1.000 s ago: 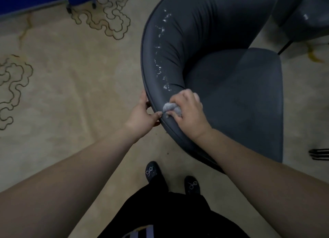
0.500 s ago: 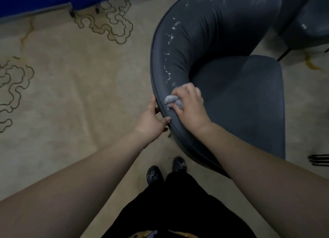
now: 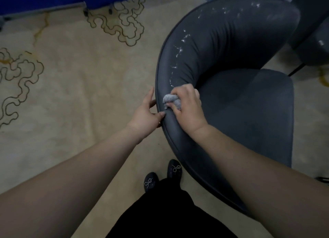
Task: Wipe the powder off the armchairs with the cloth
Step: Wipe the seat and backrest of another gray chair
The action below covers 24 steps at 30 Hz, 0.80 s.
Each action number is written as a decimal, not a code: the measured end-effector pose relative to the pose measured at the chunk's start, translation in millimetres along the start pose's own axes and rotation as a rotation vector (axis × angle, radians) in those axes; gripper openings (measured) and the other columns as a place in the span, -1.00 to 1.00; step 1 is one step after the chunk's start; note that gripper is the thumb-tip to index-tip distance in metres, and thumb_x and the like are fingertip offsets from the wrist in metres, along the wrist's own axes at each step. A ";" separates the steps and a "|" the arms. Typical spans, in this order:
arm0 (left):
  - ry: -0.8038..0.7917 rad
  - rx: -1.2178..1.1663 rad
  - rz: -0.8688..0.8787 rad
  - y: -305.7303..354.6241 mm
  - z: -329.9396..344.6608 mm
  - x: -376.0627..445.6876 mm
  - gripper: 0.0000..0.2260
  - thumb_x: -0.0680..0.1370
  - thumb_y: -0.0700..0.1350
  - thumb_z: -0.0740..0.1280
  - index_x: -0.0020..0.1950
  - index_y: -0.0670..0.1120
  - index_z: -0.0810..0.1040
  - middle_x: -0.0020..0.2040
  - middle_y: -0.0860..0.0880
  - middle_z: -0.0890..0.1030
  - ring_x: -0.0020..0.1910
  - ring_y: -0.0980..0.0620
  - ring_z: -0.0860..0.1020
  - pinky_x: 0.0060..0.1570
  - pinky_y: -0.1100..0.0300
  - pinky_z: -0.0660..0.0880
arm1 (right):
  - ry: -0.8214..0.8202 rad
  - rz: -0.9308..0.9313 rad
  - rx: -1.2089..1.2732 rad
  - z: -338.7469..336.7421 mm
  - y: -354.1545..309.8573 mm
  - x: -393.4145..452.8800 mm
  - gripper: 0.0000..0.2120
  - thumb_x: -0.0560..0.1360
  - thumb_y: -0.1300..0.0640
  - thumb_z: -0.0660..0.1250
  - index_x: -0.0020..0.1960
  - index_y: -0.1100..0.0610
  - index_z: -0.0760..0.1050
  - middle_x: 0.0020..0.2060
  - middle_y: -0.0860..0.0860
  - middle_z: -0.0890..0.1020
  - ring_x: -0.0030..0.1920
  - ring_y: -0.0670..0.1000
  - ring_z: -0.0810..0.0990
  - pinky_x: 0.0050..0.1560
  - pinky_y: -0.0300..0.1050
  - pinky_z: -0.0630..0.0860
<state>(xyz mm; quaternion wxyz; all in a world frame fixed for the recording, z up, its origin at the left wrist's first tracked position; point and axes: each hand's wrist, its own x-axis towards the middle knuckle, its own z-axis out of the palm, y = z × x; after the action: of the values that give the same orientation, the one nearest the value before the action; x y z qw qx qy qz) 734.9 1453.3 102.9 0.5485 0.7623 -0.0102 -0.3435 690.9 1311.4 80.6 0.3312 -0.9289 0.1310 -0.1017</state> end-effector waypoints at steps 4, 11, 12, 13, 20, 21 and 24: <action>-0.032 0.046 -0.002 3.6 2.0 4.5 -0.24 0.53 -0.24 0.36 0.52 0.29 0.04 0.32 0.10 0.45 0.11 0.02 0.60 0.02 0.00 0.61 | 0.008 -0.105 0.081 -9.8 15.4 -48.4 -0.77 0.44 0.07 0.36 0.01 -0.05 0.35 0.00 0.06 0.46 0.01 0.13 0.44 -0.01 0.16 0.46; -0.010 0.027 -0.022 -0.3 3.6 8.1 -0.20 0.53 -0.33 0.32 0.54 0.24 0.01 0.36 0.10 0.42 0.04 0.01 0.62 -0.15 0.17 0.59 | 0.027 -0.074 -0.011 5.5 4.2 29.6 -0.77 0.42 0.08 0.43 0.04 0.08 0.49 0.04 0.09 0.47 0.06 0.16 0.43 0.04 0.16 0.46; -0.013 0.021 -0.027 -0.8 3.3 8.3 -0.21 0.54 -0.33 0.32 0.54 0.25 0.01 0.35 0.10 0.41 0.00 0.02 0.63 -0.17 0.18 0.58 | 0.016 -0.057 -0.008 7.1 3.3 40.2 -0.76 0.42 0.10 0.45 0.05 0.09 0.50 0.05 0.09 0.47 0.07 0.16 0.41 0.05 0.16 0.45; -0.018 0.018 -0.032 -1.6 2.8 8.6 -0.21 0.54 -0.33 0.32 0.54 0.26 0.01 0.34 0.10 0.41 -0.02 0.03 0.64 -0.17 0.18 0.58 | 0.008 -0.055 0.003 7.0 4.1 42.1 -0.75 0.41 0.12 0.45 0.05 0.08 0.48 0.05 0.09 0.46 0.07 0.16 0.41 0.05 0.16 0.45; -0.015 0.031 -0.025 -4.3 4.6 7.0 -0.20 0.54 -0.35 0.30 0.53 0.26 -0.02 0.35 0.12 0.40 0.01 0.07 0.63 -0.13 0.22 0.56 | -0.007 -0.127 0.063 -2.3 17.6 -15.7 -0.79 0.42 -0.06 0.24 0.02 -0.08 0.32 -0.02 0.05 0.46 0.00 0.13 0.46 0.04 0.10 0.46; -0.004 0.045 -0.021 -4.4 5.4 7.2 -0.20 0.54 -0.35 0.30 0.54 0.25 -0.02 0.36 0.12 0.39 0.11 0.01 0.61 -0.10 0.22 0.55 | -0.004 -0.131 0.053 -2.3 13.2 0.6 -0.78 0.42 -0.04 0.27 0.02 -0.05 0.35 -0.02 0.07 0.47 0.00 0.15 0.46 0.03 0.11 0.46; 0.020 0.089 -0.006 -3.8 6.6 7.2 -0.19 0.53 -0.34 0.32 0.54 0.24 -0.03 0.32 0.18 0.36 0.27 -0.11 0.51 0.07 0.12 0.55 | -0.011 -0.098 -0.024 1.5 -4.1 59.5 -0.77 0.44 0.08 0.42 0.06 0.08 0.49 0.06 0.09 0.47 0.10 0.18 0.41 0.07 0.12 0.43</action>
<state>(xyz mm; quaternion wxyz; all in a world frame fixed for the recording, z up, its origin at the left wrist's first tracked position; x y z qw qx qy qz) 735.4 1446.5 95.0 0.5132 0.7892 -0.0178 -0.3368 748.3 1296.8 88.3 0.3153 -0.9387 0.0845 -0.1110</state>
